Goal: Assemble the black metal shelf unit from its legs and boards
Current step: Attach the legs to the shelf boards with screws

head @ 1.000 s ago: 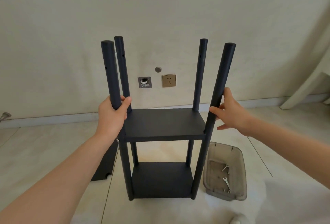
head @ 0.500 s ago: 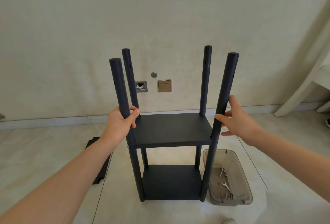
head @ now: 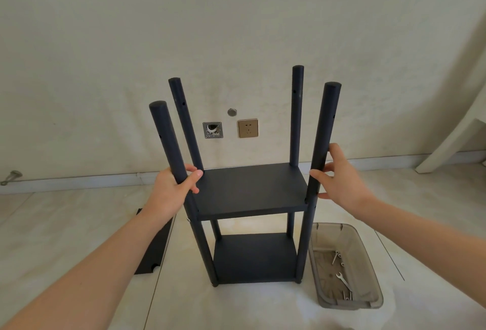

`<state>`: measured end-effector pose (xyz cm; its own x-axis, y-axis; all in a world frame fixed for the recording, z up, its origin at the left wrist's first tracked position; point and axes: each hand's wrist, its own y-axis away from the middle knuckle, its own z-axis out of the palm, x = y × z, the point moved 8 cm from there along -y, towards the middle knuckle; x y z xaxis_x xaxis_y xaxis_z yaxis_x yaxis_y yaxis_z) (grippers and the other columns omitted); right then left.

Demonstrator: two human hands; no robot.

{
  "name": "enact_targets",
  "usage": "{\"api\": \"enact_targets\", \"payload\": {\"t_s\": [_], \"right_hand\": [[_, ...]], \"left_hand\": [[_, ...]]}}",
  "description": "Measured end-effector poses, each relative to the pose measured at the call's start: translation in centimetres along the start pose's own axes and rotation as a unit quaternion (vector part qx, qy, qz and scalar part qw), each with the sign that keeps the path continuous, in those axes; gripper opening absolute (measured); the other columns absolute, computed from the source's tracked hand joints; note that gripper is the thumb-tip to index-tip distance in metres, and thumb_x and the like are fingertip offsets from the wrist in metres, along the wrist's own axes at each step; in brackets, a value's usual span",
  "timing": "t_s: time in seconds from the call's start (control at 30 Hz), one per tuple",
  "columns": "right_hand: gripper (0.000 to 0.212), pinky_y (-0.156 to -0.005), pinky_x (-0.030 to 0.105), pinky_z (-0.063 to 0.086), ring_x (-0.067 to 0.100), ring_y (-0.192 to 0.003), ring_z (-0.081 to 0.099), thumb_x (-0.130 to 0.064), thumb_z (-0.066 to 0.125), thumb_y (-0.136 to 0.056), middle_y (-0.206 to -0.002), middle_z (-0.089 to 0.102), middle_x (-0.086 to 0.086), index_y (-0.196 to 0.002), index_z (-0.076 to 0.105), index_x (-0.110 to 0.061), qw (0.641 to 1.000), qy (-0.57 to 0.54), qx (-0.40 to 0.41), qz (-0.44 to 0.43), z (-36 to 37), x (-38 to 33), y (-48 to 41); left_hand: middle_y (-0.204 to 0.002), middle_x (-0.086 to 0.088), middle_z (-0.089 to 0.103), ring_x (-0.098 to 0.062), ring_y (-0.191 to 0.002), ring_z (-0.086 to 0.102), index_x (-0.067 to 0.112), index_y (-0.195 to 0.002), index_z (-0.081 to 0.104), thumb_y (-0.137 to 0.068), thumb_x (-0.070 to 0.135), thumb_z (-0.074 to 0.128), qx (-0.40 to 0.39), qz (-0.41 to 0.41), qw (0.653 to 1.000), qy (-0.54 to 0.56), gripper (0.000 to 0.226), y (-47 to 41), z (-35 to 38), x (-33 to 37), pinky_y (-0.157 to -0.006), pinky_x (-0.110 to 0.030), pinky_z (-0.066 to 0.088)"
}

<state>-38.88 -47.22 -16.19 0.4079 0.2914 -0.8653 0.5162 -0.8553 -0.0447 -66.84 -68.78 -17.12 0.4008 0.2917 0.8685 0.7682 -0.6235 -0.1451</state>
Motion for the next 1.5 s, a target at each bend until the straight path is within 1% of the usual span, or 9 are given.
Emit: {"api": "enact_targets", "payload": {"t_s": [0.13, 0.33, 0.5, 0.6, 0.83, 1.03, 1.2, 1.37, 1.5], "right_hand": [[0.047, -0.068, 0.037, 0.060, 0.026, -0.092, 0.063, -0.010, 0.059, -0.096, -0.111, 0.056, 0.004, -0.133, 0.035, -0.025, 1.000, 0.022, 0.006, -0.013, 0.2, 0.2, -0.3], [0.038, -0.080, 0.042, 0.060, 0.028, -0.092, 0.064, -0.016, 0.057, -0.097, -0.115, 0.060, 0.007, -0.126, 0.034, -0.021, 0.994, 0.104, -0.004, -0.032, 0.0, 0.5, 0.1], [0.038, -0.074, 0.032, 0.053, 0.023, -0.087, 0.062, -0.019, 0.056, -0.098, -0.115, 0.059, 0.004, -0.128, 0.034, -0.016, 0.991, 0.129, 0.004, -0.043, 0.1, 0.5, 0.8], [0.036, -0.072, 0.029, 0.050, 0.021, -0.085, 0.059, -0.022, 0.056, -0.098, -0.111, 0.057, 0.002, -0.127, 0.036, -0.014, 0.987, 0.151, 0.001, -0.047, 0.5, 0.5, 1.2], [0.034, -0.075, 0.028, 0.047, 0.019, -0.087, 0.056, -0.030, 0.054, -0.099, -0.110, 0.062, 0.004, -0.126, 0.046, -0.011, 0.979, 0.199, -0.018, -0.036, 0.4, 0.9, 1.2], [0.035, -0.050, 0.013, 0.035, 0.011, -0.067, 0.061, -0.039, 0.051, -0.099, -0.078, 0.068, 0.002, -0.096, 0.064, -0.007, 0.961, 0.274, -0.027, 0.009, 0.3, 2.1, 1.4], [0.032, -0.047, 0.010, 0.031, 0.005, -0.062, 0.055, -0.040, 0.045, -0.102, -0.075, 0.061, -0.003, -0.088, 0.058, -0.013, 0.902, 0.408, -0.135, 0.024, 3.1, 3.8, 3.4], [0.024, -0.075, 0.021, 0.053, 0.011, -0.080, 0.062, -0.038, 0.041, -0.104, -0.097, 0.063, -0.001, -0.109, 0.054, -0.019, 0.840, 0.478, -0.248, -0.071, 10.2, 4.5, 5.7], [0.029, -0.072, 0.026, 0.051, 0.017, -0.088, 0.062, -0.038, 0.038, -0.104, -0.108, 0.062, 0.002, -0.119, 0.050, -0.016, 0.788, 0.514, -0.314, -0.129, 17.0, 4.9, 7.0]], "left_hand": [[-0.090, 0.008, 0.068, -0.004, -0.093, 0.063, 0.013, -0.080, 0.071, -0.098, 0.030, 0.060, -0.062, 0.013, 0.996, -0.061, 0.027, 0.2, -0.2, -0.7, -0.095, -0.032, 0.044], [-0.098, 0.011, 0.072, -0.001, -0.096, 0.067, 0.023, -0.122, 0.059, -0.099, 0.034, 0.056, -0.144, 0.019, 0.988, -0.059, 0.025, 1.4, -0.2, -1.4, -0.088, -0.020, 0.051], [-0.094, 0.007, 0.067, -0.009, -0.094, 0.065, 0.025, -0.098, 0.061, -0.097, 0.039, 0.059, -0.121, 0.037, 0.984, -0.126, 0.014, 1.5, -0.9, -1.1, -0.082, -0.024, 0.053], [-0.096, 0.007, 0.064, -0.010, -0.093, 0.064, 0.024, -0.100, 0.059, -0.096, 0.037, 0.061, -0.104, 0.028, 0.987, -0.123, 0.014, 1.3, -1.3, -1.2, -0.073, -0.017, 0.050], [-0.097, 0.006, 0.065, -0.012, -0.095, 0.065, 0.020, -0.104, 0.061, -0.094, 0.033, 0.067, -0.116, 0.017, 0.984, -0.131, 0.018, 1.4, -1.3, -1.3, -0.089, -0.032, 0.055], [-0.086, 0.022, 0.065, 0.000, -0.078, 0.065, 0.043, -0.086, 0.057, -0.090, 0.041, 0.070, -0.134, 0.037, 0.975, -0.174, 0.014, 2.2, -1.9, -1.7, -0.065, -0.013, 0.044], [-0.084, 0.015, 0.071, 0.000, -0.082, 0.067, 0.034, -0.088, 0.068, -0.094, 0.031, 0.069, -0.176, 0.038, 0.963, -0.200, 0.006, 2.7, -2.6, -3.5, -0.072, -0.015, 0.045], [-0.090, 0.009, 0.071, -0.005, -0.090, 0.066, 0.026, -0.087, 0.070, -0.097, 0.022, 0.064, -0.215, 0.008, 0.941, -0.260, 0.012, 3.2, -5.1, -6.6, -0.077, -0.018, 0.048], [-0.088, 0.008, 0.072, -0.008, -0.087, 0.065, 0.025, -0.084, 0.068, -0.098, 0.019, 0.059, -0.221, -0.028, 0.925, -0.307, 0.017, 3.0, -7.7, -10.5, -0.073, -0.022, 0.047]]}}
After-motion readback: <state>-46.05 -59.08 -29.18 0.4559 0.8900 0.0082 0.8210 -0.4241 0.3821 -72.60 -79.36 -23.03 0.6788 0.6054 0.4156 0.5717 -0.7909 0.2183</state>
